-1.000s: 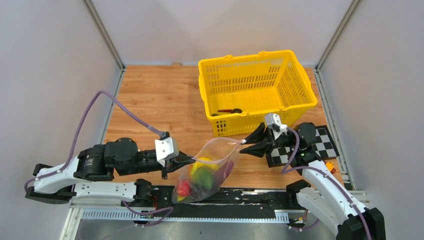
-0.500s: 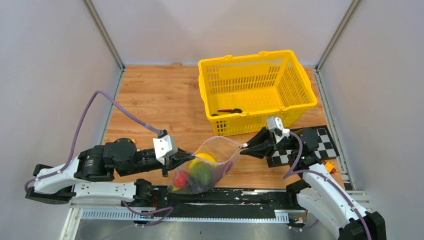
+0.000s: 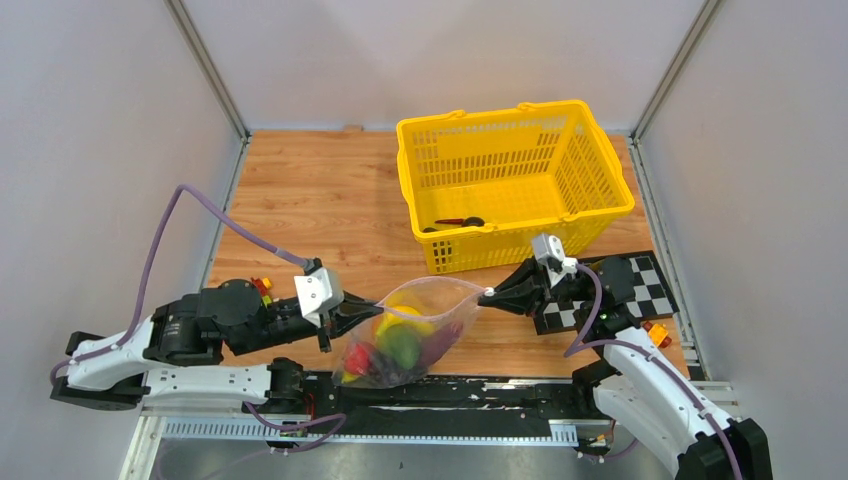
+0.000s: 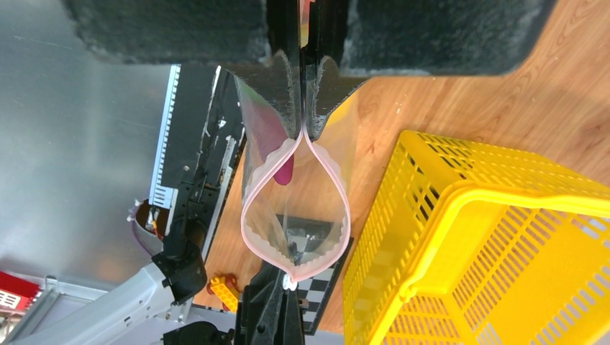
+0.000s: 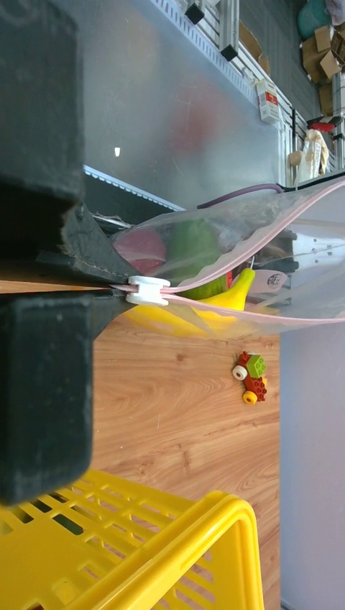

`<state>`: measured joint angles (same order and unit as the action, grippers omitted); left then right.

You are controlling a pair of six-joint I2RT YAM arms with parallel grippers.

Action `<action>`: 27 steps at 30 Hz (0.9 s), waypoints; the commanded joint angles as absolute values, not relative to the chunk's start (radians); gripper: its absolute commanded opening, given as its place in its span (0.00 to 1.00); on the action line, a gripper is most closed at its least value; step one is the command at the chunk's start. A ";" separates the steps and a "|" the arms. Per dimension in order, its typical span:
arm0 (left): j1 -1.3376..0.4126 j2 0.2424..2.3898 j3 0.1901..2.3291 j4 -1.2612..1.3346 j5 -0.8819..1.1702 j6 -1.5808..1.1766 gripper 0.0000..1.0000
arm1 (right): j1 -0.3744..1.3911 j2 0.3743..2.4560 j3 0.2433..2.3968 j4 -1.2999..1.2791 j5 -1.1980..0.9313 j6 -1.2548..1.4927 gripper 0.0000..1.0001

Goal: Place the food in the zip-top bag and seal the zipper
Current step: Adjust the zipper food storage bag at the center of the board, then zip the zipper food storage bag at the center of the board.

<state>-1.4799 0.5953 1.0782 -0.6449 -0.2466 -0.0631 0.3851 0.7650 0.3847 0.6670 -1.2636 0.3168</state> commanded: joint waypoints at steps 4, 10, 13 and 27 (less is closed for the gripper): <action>-1.486 0.580 1.082 -0.515 -0.284 -0.065 0.00 | 0.391 0.771 0.382 0.713 -1.259 0.324 0.07; -1.486 0.598 1.085 -0.526 -0.302 -0.063 0.00 | 0.391 0.770 0.385 0.720 -1.251 0.333 0.00; -1.486 0.593 1.086 -0.538 -0.336 -0.069 0.00 | 0.391 0.764 0.403 0.658 -1.221 0.304 0.00; -1.485 0.612 1.112 -0.643 -0.593 -0.114 0.84 | 0.391 0.804 0.591 0.226 -1.046 0.159 0.00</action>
